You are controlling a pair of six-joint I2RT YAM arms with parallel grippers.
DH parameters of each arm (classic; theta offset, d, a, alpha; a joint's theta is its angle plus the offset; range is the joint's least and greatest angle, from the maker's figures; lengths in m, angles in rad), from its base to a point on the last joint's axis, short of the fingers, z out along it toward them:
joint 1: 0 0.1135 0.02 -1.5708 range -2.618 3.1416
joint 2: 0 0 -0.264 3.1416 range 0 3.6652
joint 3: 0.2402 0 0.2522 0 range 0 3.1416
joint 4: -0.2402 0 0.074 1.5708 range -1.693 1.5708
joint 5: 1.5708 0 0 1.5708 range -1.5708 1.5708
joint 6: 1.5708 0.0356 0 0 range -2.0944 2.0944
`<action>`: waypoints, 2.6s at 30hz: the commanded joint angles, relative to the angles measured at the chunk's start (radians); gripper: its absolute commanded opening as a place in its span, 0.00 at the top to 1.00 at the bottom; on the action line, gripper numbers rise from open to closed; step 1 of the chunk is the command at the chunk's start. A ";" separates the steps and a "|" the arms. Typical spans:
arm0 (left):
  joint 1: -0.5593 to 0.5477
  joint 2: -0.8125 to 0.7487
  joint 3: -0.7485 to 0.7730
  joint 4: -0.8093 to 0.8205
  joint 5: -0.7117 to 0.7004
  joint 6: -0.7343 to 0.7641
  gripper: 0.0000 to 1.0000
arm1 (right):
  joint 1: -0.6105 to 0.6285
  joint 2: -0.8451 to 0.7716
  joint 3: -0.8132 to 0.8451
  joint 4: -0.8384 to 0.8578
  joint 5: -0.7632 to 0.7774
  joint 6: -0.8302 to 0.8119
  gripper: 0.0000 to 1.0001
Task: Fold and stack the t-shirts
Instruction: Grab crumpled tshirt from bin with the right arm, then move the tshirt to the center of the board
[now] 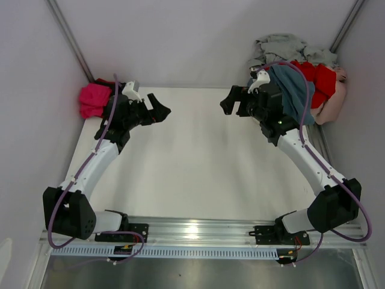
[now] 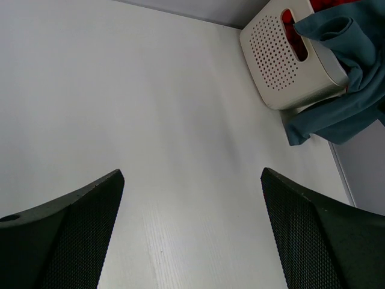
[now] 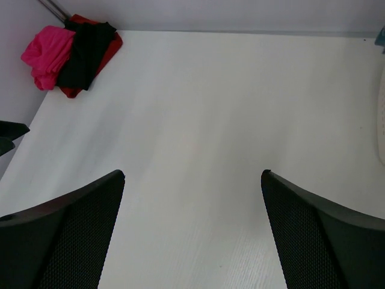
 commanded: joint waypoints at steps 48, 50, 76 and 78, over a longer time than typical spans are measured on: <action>-0.046 -0.047 -0.007 0.060 -0.005 0.016 0.01 | 0.013 0.201 0.377 -0.271 0.556 -0.230 1.00; -0.048 -0.047 -0.004 0.060 -0.016 0.011 0.01 | 0.075 0.214 0.466 -0.300 0.441 -0.252 1.00; -0.043 -0.182 -0.074 0.001 -0.325 0.022 0.01 | 0.197 0.225 0.156 -0.321 0.392 0.027 1.00; -0.043 -0.184 -0.079 -0.003 -0.318 0.014 0.01 | 0.223 0.162 0.013 -0.209 0.452 0.067 1.00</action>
